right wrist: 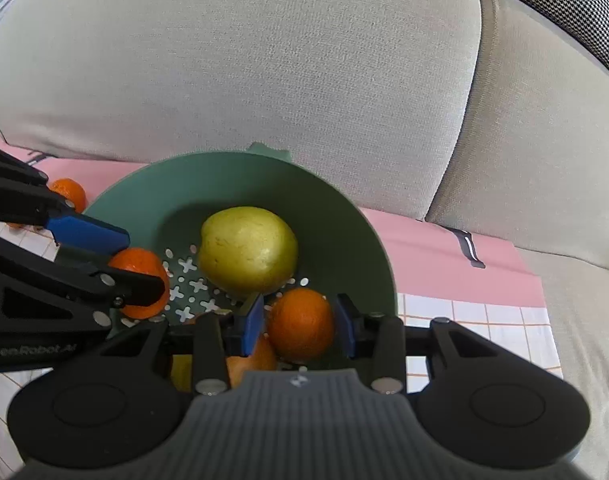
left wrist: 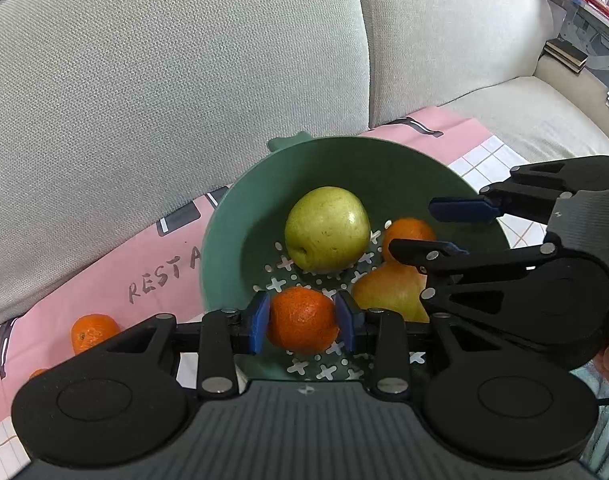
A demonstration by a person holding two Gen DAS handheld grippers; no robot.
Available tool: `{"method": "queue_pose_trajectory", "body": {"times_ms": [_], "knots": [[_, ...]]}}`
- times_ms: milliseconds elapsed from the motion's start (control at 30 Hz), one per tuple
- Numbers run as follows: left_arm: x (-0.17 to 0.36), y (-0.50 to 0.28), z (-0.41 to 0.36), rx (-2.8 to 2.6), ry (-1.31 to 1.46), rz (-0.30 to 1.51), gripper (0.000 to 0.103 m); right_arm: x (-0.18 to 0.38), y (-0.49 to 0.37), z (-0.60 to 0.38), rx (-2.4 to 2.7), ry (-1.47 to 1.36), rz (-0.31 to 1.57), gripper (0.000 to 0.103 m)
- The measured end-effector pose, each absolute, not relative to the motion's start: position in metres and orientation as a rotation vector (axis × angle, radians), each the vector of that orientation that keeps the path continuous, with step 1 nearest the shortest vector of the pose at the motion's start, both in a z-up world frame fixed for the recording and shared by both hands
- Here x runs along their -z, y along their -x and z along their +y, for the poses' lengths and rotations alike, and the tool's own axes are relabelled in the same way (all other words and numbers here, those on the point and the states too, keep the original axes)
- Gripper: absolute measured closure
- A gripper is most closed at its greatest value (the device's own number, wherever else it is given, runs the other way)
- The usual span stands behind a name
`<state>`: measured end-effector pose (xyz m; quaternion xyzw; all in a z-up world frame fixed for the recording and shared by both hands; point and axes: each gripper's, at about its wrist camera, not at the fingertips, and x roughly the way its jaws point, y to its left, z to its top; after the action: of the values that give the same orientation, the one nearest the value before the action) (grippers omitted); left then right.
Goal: Organize fruits
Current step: 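Carry both mandarins over the colander and lower them inside, then open both grippers and withdraw them from the colander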
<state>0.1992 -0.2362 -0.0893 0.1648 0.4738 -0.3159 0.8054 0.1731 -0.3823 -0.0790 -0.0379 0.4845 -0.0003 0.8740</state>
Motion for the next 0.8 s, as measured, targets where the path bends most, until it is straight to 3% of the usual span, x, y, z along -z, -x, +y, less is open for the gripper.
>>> {"method": "queue_pose_trajectory", "body": {"times_ms": [633,800], "knots": [[0.085,-0.196,-0.233,0.670,-0.351,1.031,0.066,0.069,-0.154,-0.382,0.013,0.079,0.991,0.057],[0.067,-0.189,-0.220,0.651,-0.331,0.999,0.063,0.059,-0.149,-0.380,0.018,0.057,0.966,0.048]]}}
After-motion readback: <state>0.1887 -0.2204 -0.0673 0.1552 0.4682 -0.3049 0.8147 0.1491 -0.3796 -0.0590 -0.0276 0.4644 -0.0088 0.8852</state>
